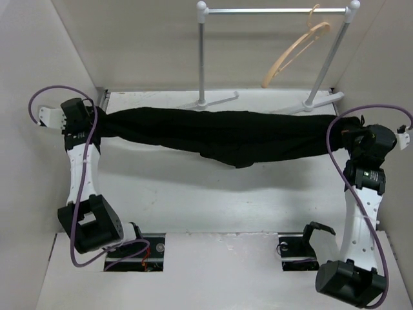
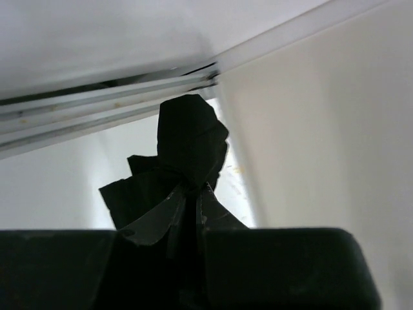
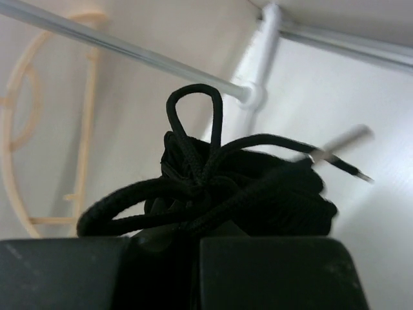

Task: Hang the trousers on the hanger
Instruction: Fold the trousers

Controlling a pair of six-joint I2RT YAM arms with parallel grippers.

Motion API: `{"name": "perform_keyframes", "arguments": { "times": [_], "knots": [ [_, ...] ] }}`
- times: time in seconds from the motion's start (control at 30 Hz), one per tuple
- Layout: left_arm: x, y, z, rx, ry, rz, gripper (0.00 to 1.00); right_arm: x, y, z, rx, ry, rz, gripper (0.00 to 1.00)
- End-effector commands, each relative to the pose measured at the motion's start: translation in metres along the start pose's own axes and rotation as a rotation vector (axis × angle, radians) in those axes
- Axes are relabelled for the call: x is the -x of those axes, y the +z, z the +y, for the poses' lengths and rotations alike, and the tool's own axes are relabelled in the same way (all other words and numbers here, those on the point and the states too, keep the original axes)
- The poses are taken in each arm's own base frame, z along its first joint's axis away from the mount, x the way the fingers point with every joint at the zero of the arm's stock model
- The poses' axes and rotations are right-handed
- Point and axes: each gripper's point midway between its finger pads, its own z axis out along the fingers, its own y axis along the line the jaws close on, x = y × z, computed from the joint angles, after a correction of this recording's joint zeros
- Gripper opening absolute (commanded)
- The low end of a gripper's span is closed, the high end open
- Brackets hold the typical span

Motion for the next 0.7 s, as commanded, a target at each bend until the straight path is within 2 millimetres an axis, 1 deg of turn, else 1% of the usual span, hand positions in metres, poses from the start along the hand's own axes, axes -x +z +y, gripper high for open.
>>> {"name": "perform_keyframes", "arguments": {
  "times": [0.0, 0.07, 0.13, 0.2, 0.27, 0.3, 0.33, 0.37, 0.43, 0.5, 0.57, 0.6, 0.63, 0.67],
  "knots": [
    [-0.01, 0.026, 0.054, 0.144, 0.05, -0.034, 0.0, 0.024, -0.005, -0.022, -0.046, 0.015, -0.123, 0.0],
    [-0.022, 0.037, 0.07, 0.181, 0.059, -0.013, 0.0, 0.024, 0.008, -0.036, -0.112, 0.015, -0.107, 0.0],
    [-0.029, 0.046, 0.076, 0.2, 0.067, -0.005, 0.0, 0.017, 0.026, -0.047, -0.149, 0.042, -0.068, 0.0],
    [-0.039, 0.057, 0.077, 0.199, 0.068, 0.01, 0.0, 0.012, 0.043, -0.051, -0.147, 0.087, -0.06, 0.0],
    [-0.043, 0.066, 0.071, 0.182, 0.055, 0.02, 0.0, 0.001, 0.065, -0.045, -0.142, 0.097, -0.024, 0.0],
    [-0.044, 0.071, 0.063, 0.163, 0.042, 0.027, 0.0, -0.004, 0.074, -0.037, -0.124, 0.098, -0.009, 0.0],
    [-0.042, 0.074, 0.054, 0.144, 0.026, 0.034, 0.0, -0.006, 0.082, -0.024, -0.084, 0.099, -0.005, 0.0],
    [-0.039, 0.075, 0.045, 0.122, 0.003, 0.033, 0.0, -0.006, 0.084, -0.01, -0.036, 0.101, -0.01, 0.0],
    [-0.026, 0.071, 0.026, 0.077, -0.018, 0.016, 0.0, -0.003, 0.085, 0.007, 0.031, 0.116, -0.025, 0.0],
    [-0.015, 0.067, 0.02, 0.054, -0.032, -0.005, 0.0, 0.002, 0.083, 0.017, 0.08, 0.118, -0.028, 0.0],
    [-0.012, 0.065, 0.026, 0.043, -0.049, -0.012, 0.0, -0.002, 0.082, 0.014, 0.097, 0.123, -0.018, 0.0],
    [-0.013, 0.064, 0.033, 0.048, -0.058, -0.014, 0.0, -0.006, 0.082, 0.008, 0.099, 0.122, -0.014, 0.0],
    [-0.017, 0.062, 0.041, 0.053, -0.078, -0.014, 0.0, -0.012, 0.083, -0.002, 0.095, 0.122, -0.012, 0.0],
    [-0.024, 0.061, 0.051, 0.06, -0.093, -0.009, 0.0, -0.024, 0.085, -0.017, 0.08, 0.122, 0.004, 0.0]
  ]
}}
